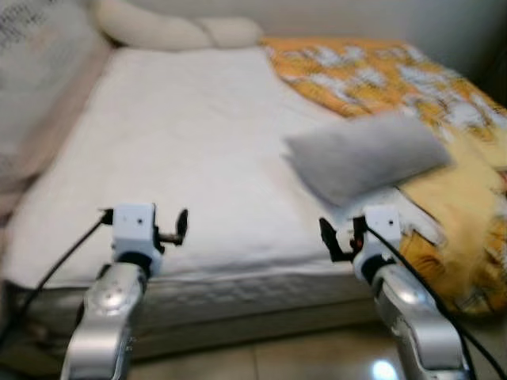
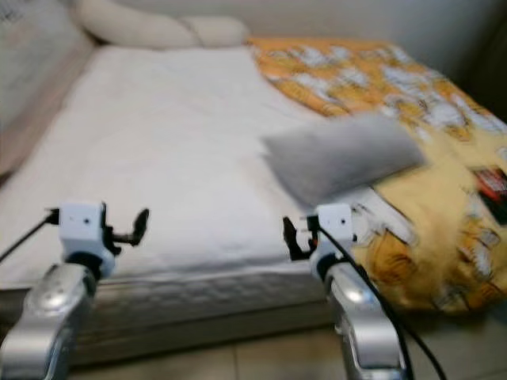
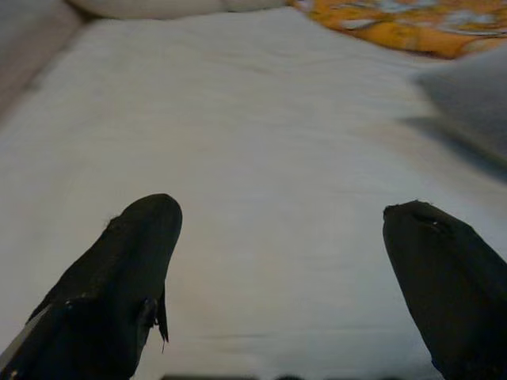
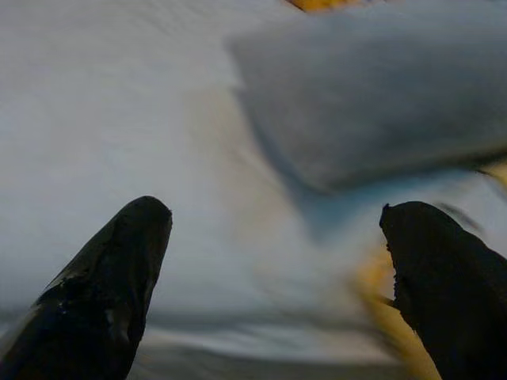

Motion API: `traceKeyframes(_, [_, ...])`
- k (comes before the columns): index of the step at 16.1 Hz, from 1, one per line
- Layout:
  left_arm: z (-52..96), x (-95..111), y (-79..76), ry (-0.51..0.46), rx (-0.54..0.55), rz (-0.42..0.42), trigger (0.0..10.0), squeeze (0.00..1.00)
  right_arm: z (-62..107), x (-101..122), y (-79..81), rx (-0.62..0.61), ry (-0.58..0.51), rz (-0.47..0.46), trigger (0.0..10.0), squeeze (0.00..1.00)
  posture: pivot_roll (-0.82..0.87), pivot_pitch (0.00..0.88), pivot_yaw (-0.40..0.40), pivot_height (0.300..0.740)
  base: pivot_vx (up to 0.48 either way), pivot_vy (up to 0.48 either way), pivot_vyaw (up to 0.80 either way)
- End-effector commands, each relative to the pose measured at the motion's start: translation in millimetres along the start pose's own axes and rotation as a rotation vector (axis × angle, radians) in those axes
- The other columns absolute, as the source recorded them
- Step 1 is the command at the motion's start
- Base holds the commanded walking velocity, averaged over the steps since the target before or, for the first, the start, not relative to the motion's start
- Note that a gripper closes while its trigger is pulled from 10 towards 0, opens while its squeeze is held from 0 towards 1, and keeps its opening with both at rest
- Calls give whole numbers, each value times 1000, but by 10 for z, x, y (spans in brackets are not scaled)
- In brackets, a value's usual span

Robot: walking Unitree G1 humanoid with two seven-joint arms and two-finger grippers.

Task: Clean up the room

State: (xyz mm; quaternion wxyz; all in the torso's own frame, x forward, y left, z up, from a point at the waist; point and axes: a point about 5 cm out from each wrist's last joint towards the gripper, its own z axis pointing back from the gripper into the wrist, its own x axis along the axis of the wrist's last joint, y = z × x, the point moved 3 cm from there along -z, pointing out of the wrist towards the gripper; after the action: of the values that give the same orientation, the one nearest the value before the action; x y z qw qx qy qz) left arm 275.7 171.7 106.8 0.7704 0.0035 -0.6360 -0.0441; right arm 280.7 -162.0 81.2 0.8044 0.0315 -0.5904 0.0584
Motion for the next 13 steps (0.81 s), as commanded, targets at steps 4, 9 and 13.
traceKeyframes(4, [-35,23,-19,-6,-4,-31,10000,0,-32,82,7,32,-20,8,10000,1000,-73,0,-29,740,0,-480,0])
traceKeyframes(9, [-44,28,-22,-23,-2,-30,10000,0,-46,69,-7,26,-12,20,10000,1000,-81,0,-24,740,0,-192,0])
traceKeyframes(13, [-48,34,-5,-30,8,-27,10000,0,-44,39,18,21,-8,10,10000,1000,-76,0,-26,740,0,0,0])
